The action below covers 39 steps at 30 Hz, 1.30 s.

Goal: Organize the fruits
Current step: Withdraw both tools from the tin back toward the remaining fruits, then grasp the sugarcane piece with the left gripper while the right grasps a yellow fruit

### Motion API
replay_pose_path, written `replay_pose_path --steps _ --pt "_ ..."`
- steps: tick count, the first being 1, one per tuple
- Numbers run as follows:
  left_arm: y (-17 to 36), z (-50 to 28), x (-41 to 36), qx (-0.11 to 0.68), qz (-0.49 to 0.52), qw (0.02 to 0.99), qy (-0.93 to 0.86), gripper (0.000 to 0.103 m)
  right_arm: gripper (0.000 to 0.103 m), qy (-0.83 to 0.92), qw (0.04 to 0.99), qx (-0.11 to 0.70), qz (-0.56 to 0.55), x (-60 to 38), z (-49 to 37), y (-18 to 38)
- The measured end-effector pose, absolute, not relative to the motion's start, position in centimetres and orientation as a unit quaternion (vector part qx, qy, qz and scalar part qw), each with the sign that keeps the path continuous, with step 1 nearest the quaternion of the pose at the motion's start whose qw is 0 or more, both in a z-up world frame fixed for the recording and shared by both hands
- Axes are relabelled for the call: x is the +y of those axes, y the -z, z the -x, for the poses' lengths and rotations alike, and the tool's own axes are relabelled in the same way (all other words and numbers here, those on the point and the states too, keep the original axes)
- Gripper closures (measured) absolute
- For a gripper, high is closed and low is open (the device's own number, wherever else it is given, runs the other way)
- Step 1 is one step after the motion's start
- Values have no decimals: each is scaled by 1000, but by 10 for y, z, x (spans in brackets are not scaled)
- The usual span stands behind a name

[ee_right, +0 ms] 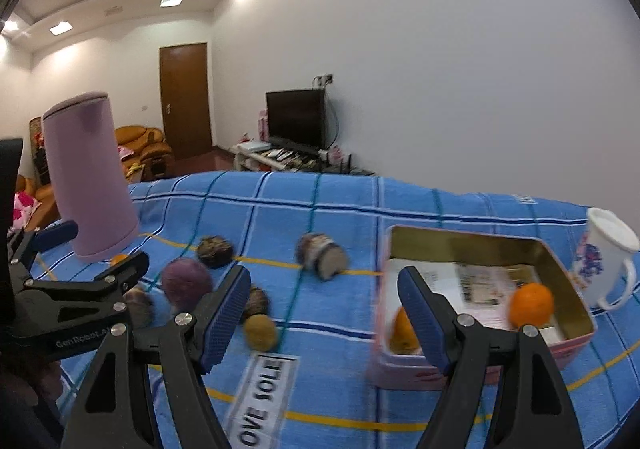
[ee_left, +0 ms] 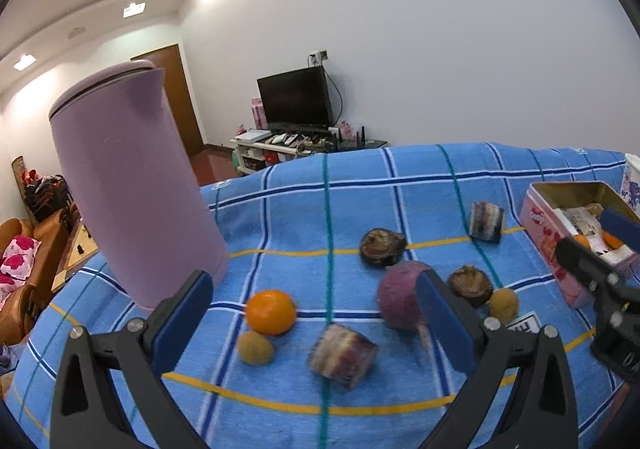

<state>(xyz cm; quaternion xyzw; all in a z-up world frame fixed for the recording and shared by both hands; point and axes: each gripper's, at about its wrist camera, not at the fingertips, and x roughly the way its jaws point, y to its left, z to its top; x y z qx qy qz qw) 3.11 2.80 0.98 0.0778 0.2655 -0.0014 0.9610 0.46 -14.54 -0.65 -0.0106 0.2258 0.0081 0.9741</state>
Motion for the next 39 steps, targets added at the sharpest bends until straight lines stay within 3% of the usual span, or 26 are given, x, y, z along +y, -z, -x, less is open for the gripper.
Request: replay_pose_path --steps 15,18,21,28,34,39 --pt "-18 -47 105 311 -49 949 15 0 26 -65 942 325 51 -113 -36 28" --pt "-15 -47 102 324 -49 944 43 1 26 -72 932 350 60 -107 -44 35" --pt "-11 -46 88 332 -64 938 79 1 37 -80 924 367 71 -100 -50 40" --pt "4 -38 45 350 -122 918 142 5 39 -83 905 411 75 -94 -69 53" --pt "16 -46 39 375 -121 906 153 5 57 -107 897 426 54 -97 -73 56" --pt "30 -52 32 396 -132 895 157 14 75 -116 897 424 40 -102 -66 54"
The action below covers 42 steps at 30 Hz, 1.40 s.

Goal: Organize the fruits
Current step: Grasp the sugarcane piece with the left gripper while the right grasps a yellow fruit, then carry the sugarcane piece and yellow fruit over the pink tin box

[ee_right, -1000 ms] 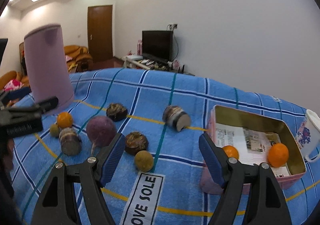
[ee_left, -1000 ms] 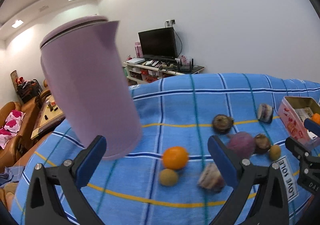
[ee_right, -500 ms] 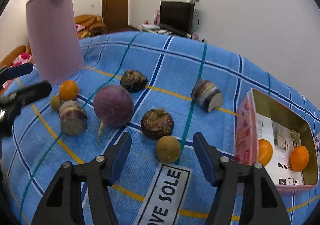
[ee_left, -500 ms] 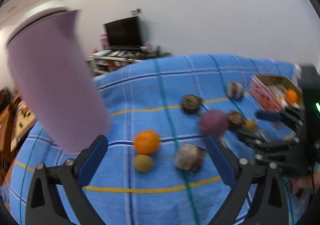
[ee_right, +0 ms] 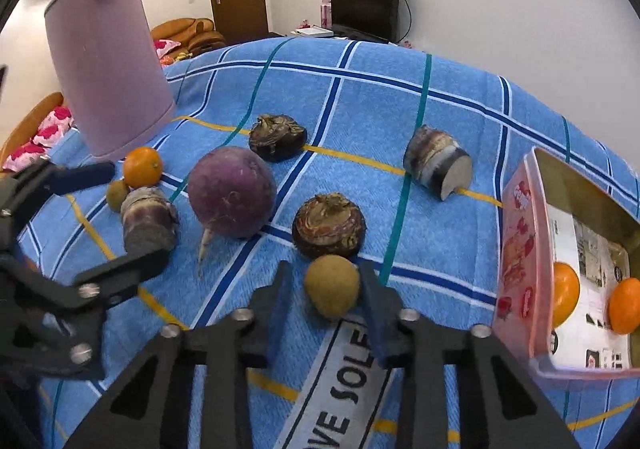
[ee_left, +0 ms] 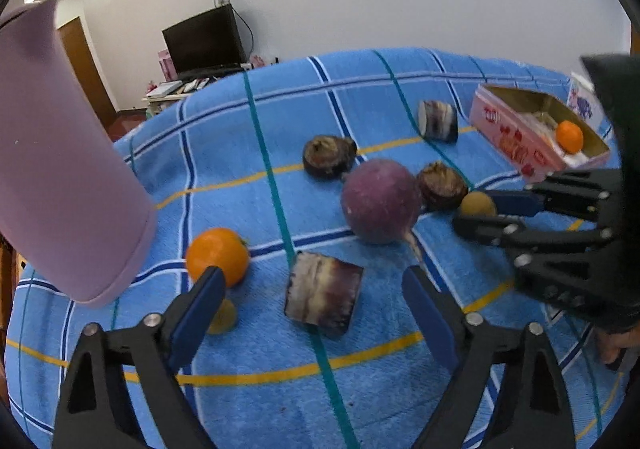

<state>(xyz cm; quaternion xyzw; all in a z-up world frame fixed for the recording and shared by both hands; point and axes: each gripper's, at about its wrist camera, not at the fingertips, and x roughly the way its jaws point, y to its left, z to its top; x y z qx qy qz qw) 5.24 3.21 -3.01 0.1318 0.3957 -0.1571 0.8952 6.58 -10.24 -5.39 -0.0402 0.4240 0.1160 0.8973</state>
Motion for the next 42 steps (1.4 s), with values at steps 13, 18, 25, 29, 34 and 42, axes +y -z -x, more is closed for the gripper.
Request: replay_pose_path --steps 13,18,25,29,34,42 --pt "38 -55 34 409 -117 887 180 62 75 -136 901 411 -16 -122 -50 50" --pt "19 -49 49 370 -71 906 190 62 75 -140 915 379 -20 -129 -37 39" --pt "-10 -35 63 275 -17 944 180 62 75 -173 938 297 -34 -135 -16 8" --pt "-11 -34 62 258 -12 953 158 62 75 -167 946 277 -13 -127 -11 2" --pt "-10 -31 54 245 -23 962 121 62 75 -149 953 264 2 -125 -9 -2" --pt "-4 -33 54 253 -7 964 78 62 75 -92 972 215 38 -124 -2 -6"
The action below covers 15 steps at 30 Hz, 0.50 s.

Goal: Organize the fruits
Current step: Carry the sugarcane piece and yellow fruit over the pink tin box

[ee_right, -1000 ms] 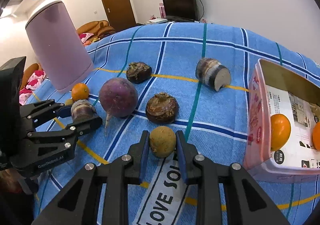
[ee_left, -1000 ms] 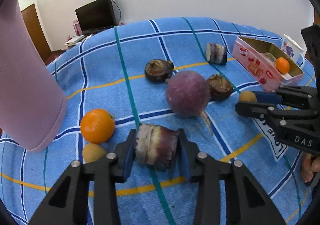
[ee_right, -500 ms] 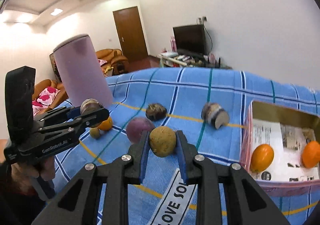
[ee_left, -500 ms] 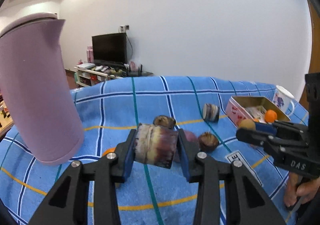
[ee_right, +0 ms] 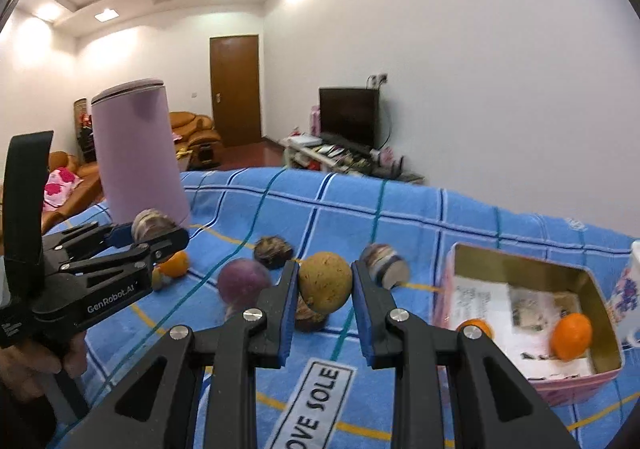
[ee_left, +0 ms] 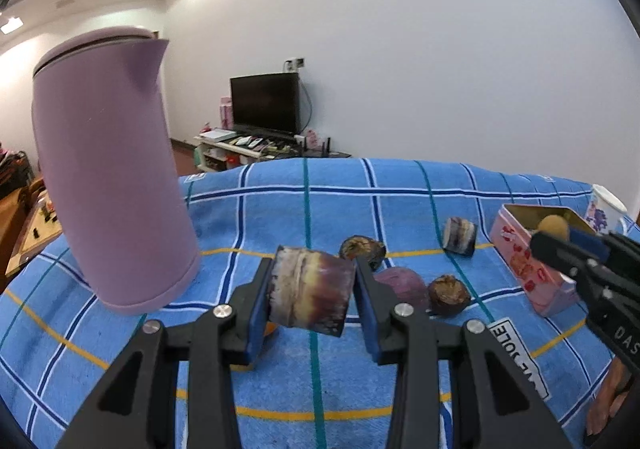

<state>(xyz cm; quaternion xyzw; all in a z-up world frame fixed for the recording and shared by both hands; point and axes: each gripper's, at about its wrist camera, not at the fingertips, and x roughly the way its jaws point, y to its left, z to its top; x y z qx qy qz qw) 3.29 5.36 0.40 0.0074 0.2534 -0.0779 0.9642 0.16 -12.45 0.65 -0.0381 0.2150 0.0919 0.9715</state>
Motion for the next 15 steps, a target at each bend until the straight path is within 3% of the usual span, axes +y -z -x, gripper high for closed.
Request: replay_pose_path --steps 15 --pt "-4 -15 36 249 -29 968 31 62 75 -69 977 198 35 -138 5 -8"
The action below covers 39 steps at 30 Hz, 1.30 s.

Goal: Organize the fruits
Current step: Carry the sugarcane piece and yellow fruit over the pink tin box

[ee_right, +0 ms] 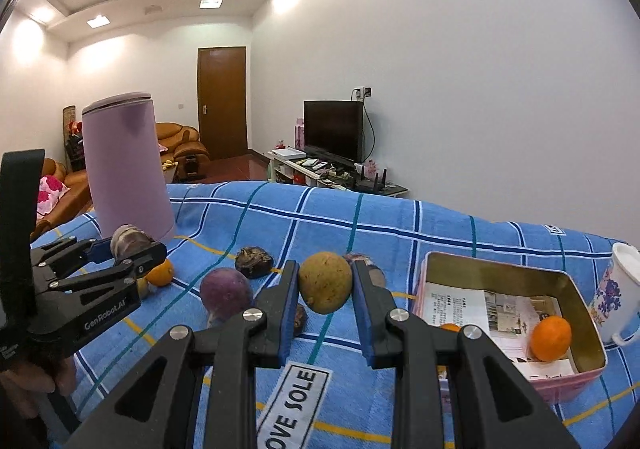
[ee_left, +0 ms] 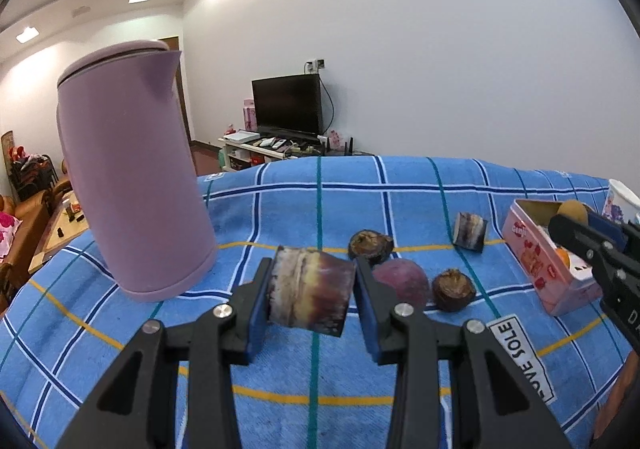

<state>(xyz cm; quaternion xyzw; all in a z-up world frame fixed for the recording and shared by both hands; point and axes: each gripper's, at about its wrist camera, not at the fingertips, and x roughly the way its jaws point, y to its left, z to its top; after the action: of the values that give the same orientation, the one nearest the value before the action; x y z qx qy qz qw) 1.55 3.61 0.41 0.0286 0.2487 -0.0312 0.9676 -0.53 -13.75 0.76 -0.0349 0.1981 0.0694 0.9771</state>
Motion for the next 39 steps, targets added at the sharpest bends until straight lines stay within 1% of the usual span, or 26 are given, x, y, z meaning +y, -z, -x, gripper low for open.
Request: replay_pose_path --steps 16,39 --pt "-8 -10 -4 252 -51 965 57 62 75 -50 979 197 25 -168 14 -12" --pt "-21 -7 -95 241 -70 961 118 62 75 25 983 182 -4 -265 29 -22"
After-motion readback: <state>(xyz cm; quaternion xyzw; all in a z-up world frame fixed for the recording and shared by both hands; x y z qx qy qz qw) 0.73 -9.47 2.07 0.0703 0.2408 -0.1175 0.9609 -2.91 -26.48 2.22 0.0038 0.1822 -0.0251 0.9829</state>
